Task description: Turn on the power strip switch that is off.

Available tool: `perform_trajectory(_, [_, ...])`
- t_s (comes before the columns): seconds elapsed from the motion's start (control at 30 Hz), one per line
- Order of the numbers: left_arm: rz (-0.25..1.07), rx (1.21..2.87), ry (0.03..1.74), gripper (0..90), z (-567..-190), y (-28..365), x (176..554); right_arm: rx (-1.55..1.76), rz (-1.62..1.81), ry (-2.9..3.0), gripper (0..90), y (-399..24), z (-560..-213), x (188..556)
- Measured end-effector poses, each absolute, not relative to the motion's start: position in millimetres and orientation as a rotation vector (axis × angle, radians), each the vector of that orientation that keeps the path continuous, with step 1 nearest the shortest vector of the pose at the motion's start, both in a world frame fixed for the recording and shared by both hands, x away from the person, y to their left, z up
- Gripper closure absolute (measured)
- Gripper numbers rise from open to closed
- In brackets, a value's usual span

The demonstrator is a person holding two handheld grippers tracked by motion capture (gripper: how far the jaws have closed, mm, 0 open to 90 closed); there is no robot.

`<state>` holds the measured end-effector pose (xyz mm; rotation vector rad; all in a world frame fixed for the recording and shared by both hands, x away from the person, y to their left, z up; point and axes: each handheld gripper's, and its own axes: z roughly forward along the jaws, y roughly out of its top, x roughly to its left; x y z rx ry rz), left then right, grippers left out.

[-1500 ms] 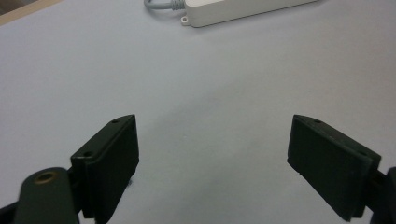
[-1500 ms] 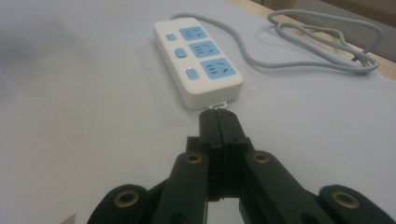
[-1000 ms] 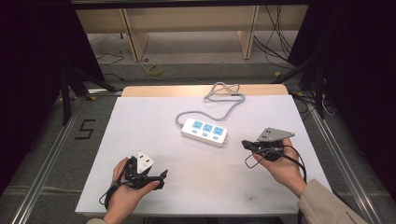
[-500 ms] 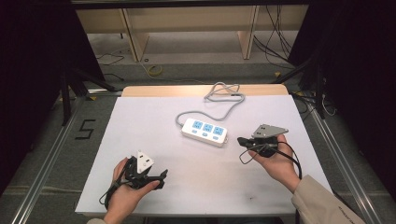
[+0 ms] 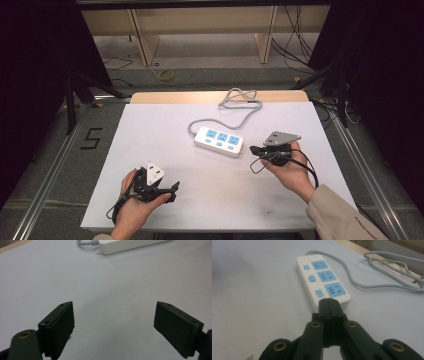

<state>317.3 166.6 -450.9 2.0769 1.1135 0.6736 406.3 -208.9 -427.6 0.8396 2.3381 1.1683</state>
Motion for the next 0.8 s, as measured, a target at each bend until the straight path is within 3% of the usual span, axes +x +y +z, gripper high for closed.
perform_trajectory(0.8, [0.671,2.087,1.106,16.3,-451,166,317,0.834,1.162,2.359,90.0,-190,-430,419])
